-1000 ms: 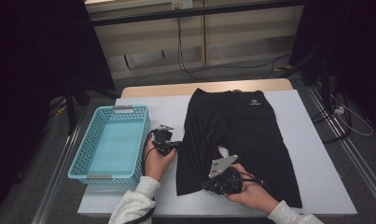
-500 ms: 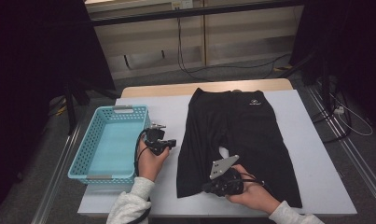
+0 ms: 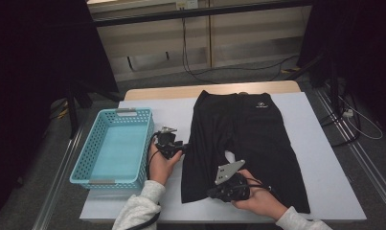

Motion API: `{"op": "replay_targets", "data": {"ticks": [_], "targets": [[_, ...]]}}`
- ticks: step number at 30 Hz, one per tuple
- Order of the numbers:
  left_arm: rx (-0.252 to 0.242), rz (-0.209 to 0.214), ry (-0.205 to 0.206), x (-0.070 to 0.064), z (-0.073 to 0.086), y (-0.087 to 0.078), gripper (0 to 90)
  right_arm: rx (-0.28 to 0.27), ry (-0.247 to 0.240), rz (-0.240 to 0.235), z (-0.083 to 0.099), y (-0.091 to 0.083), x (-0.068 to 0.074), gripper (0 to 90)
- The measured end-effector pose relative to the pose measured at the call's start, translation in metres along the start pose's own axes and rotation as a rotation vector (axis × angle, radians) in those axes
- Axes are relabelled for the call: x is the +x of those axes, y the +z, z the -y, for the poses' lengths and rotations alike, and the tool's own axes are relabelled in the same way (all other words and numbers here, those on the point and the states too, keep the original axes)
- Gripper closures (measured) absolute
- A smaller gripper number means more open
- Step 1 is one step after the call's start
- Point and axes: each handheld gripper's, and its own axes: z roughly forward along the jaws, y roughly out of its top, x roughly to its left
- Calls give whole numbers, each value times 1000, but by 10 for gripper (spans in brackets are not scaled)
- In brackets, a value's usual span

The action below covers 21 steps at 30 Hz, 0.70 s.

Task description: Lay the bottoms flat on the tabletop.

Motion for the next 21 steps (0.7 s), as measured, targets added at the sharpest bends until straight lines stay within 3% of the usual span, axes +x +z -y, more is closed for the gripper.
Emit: {"op": "replay_targets", "data": {"ticks": [6,8,13,21], "targets": [[25,8,3,-6,-4,7,832,-2,2,-6,0,0,-2,895],[33,21,-18,-6,-4,7,893,-2,8,-6,0,0,-2,895],[59,21,-42,-3,-6,0,900,-5,3,-1,0,0,-1,896],[34,18,-81,7,-6,-14,900,-6,9,-9,0,0,1,896]]}}
